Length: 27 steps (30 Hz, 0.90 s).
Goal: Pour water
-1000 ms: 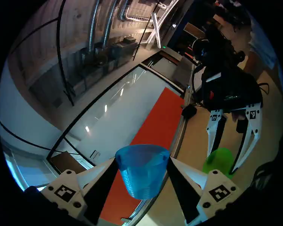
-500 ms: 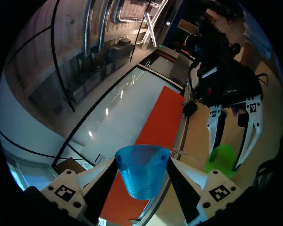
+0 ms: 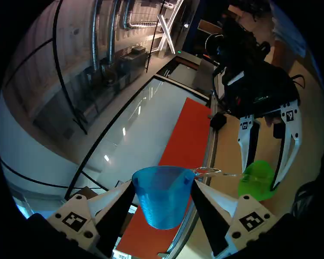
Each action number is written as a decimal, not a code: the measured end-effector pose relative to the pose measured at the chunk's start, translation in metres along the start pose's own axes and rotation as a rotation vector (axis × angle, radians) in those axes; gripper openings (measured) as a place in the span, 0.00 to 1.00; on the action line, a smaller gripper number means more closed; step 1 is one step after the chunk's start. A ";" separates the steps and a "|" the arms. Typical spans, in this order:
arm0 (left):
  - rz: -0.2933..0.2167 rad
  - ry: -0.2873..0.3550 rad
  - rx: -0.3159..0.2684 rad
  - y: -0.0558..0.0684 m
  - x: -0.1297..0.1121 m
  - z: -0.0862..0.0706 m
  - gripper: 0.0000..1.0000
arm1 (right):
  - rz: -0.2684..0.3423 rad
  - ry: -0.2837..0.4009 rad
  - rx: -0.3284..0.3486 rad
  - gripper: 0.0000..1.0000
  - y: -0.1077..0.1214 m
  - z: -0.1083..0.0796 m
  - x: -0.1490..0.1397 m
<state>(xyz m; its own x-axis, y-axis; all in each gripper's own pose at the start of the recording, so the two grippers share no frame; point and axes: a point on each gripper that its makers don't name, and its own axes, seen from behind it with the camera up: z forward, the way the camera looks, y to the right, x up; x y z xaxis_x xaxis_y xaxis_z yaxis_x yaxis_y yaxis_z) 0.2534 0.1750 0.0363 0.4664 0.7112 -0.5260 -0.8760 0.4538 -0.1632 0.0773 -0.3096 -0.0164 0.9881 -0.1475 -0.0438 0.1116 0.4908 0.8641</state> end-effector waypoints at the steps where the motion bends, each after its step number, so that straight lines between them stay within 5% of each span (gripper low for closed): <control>1: 0.005 -0.001 0.000 0.000 0.000 0.000 0.86 | 0.000 0.000 0.000 0.91 0.000 0.000 0.000; 27: 0.123 -0.002 0.007 -0.006 0.006 -0.005 0.86 | 0.000 0.011 -0.007 0.91 0.005 -0.002 0.003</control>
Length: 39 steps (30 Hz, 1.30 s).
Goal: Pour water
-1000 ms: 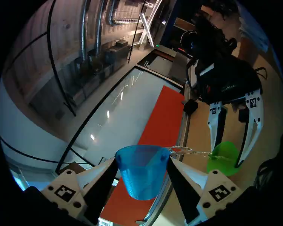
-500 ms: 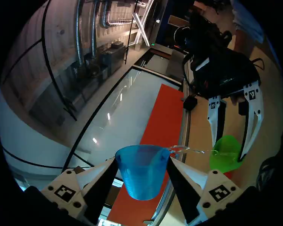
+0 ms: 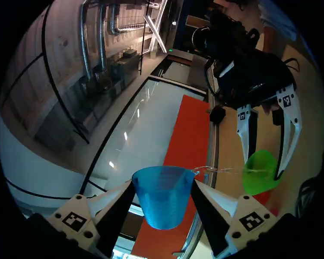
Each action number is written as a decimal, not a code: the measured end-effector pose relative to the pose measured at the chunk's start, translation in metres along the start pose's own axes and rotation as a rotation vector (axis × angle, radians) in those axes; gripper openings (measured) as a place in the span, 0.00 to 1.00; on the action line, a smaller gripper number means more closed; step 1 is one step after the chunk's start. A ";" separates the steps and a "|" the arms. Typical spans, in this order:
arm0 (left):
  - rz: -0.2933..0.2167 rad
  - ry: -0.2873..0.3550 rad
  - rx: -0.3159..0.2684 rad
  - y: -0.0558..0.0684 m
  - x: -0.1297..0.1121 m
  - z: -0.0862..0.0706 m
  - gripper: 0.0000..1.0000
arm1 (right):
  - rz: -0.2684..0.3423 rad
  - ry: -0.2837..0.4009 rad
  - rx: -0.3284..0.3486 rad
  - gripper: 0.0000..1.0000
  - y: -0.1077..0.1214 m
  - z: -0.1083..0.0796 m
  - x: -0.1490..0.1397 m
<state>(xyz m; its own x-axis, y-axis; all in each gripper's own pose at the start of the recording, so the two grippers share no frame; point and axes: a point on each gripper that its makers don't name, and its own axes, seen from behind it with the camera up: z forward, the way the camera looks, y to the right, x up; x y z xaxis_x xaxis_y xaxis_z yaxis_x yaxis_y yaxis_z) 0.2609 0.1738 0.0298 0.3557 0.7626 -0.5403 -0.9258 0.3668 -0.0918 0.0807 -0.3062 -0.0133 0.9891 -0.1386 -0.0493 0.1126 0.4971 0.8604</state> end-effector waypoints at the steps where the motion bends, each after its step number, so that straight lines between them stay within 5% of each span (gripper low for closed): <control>1: 0.006 -0.001 0.001 -0.001 0.000 0.000 0.86 | -0.001 0.001 0.000 0.91 0.000 0.000 0.000; 39: 0.156 -0.001 -0.020 -0.005 0.011 0.002 0.86 | -0.003 0.018 -0.013 0.91 0.006 -0.002 0.005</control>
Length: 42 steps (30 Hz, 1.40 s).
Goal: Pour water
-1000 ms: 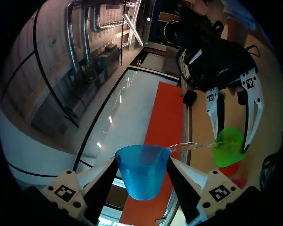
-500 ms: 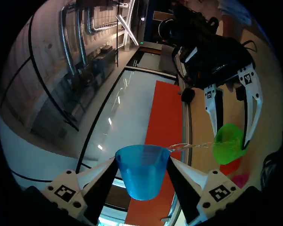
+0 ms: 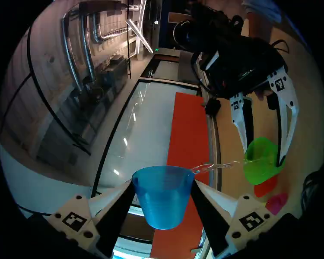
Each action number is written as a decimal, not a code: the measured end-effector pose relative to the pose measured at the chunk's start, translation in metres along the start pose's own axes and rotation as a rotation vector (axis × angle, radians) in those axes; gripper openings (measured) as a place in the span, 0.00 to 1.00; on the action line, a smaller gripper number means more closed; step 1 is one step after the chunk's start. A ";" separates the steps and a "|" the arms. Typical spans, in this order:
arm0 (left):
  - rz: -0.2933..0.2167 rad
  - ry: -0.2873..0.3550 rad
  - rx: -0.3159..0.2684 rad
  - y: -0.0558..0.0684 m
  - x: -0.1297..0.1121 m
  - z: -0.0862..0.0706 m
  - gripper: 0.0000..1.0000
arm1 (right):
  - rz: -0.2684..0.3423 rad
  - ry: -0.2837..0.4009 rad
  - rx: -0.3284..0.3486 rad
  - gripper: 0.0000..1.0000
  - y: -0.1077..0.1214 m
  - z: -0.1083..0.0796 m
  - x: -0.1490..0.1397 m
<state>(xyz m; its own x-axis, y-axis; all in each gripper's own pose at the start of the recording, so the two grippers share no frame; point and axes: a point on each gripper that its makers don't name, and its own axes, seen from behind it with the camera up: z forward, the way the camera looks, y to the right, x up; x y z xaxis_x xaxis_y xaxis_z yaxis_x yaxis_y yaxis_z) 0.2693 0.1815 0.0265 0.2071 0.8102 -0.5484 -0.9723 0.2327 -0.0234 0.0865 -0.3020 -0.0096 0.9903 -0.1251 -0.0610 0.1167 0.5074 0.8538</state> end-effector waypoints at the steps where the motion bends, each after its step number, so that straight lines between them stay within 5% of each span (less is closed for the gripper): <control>1: 0.004 0.001 0.000 0.000 0.000 0.000 0.86 | 0.000 0.001 0.000 0.91 0.000 0.000 0.000; 42: 0.246 0.029 0.015 -0.008 0.019 -0.003 0.86 | 0.000 0.016 -0.009 0.90 0.000 -0.003 0.005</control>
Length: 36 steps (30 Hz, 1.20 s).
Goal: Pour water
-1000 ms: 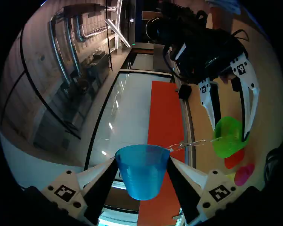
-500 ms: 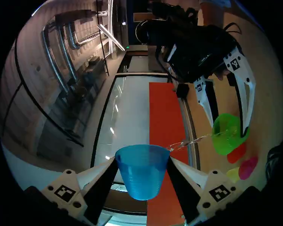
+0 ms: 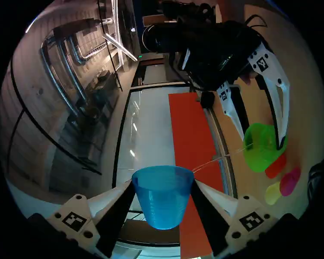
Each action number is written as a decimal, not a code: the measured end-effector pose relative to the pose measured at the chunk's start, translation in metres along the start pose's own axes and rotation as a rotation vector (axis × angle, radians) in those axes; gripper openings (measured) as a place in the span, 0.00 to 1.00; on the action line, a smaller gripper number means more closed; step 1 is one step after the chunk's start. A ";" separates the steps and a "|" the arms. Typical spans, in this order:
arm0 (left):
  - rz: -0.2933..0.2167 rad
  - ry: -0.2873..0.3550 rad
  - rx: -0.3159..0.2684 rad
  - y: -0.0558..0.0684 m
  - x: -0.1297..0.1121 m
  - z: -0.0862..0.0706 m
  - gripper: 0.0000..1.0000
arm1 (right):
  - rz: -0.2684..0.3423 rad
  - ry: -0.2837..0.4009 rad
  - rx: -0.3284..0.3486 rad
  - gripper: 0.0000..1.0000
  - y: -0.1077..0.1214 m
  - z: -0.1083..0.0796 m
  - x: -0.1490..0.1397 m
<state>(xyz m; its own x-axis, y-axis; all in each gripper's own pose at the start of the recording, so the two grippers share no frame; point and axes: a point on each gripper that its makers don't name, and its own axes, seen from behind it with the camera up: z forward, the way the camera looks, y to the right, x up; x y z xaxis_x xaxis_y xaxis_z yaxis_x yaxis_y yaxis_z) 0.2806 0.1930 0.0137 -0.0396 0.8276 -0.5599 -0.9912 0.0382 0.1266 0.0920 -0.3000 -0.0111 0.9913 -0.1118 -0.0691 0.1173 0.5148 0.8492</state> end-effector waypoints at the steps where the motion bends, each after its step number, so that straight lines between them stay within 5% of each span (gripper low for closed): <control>1: 0.003 0.000 0.001 0.000 0.000 0.000 0.86 | 0.000 0.000 0.000 0.91 0.000 0.000 0.000; 18: -0.029 0.002 0.008 -0.005 -0.002 0.003 0.86 | 0.002 0.008 -0.004 0.90 0.001 0.000 0.001; 30: -0.251 0.017 -0.008 0.006 -0.003 0.005 0.86 | 0.006 0.013 -0.014 0.90 0.003 0.000 0.002; 36: -0.408 0.019 -0.005 0.006 -0.006 0.005 0.86 | 0.009 0.017 -0.016 0.90 0.003 0.000 0.003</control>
<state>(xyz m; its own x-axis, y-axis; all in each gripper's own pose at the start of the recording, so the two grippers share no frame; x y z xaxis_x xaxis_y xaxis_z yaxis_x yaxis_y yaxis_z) 0.2759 0.1912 0.0216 0.3550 0.7344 -0.5785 -0.9265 0.3590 -0.1128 0.0949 -0.2989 -0.0080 0.9932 -0.0926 -0.0709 0.1095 0.5294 0.8413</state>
